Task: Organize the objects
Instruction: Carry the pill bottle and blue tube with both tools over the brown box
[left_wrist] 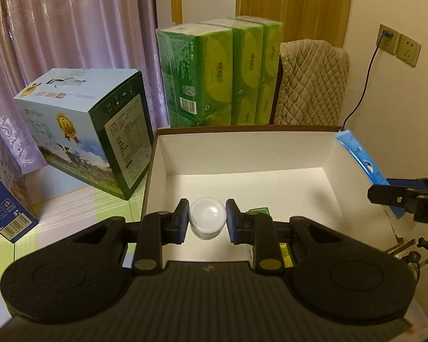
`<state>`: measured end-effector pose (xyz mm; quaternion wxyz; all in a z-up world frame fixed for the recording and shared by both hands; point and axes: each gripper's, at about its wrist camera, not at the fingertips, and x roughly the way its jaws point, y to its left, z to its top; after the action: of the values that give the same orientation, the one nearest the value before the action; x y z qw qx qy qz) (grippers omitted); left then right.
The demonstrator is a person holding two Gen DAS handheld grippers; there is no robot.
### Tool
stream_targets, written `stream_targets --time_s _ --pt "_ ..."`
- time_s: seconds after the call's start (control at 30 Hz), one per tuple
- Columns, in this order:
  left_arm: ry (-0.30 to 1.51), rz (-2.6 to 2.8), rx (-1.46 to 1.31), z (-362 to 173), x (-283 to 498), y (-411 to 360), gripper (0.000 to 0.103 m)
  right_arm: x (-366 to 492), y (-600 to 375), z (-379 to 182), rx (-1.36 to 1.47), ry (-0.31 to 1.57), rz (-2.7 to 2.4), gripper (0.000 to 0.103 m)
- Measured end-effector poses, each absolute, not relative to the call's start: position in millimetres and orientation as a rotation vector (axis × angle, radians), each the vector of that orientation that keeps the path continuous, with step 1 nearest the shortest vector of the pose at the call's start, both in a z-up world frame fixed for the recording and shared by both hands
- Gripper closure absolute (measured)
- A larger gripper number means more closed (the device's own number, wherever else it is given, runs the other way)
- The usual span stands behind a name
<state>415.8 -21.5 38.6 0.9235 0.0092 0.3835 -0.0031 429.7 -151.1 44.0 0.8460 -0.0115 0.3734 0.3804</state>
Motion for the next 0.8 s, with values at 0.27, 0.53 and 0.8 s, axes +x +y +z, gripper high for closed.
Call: stream_targets --time_s 0.27,0.53,0.8 --pt "0.845 -0.004 0.029 12.5 439.9 -24.5 0.080 447.7 -139.6 15.1 -0.059 0.856 0.754 0.066" --pt "0.921 0.005 0.028 -18.4 453.0 -23.5 0.080 457.8 -134.2 -5.7 -0.080 0.904 0.710 0.066" --pt "0.959 -0.003 0.023 -32.5 461.1 -23.0 0.080 460.0 -130.3 -17.7 -0.104 0.930 0.674 0.066"
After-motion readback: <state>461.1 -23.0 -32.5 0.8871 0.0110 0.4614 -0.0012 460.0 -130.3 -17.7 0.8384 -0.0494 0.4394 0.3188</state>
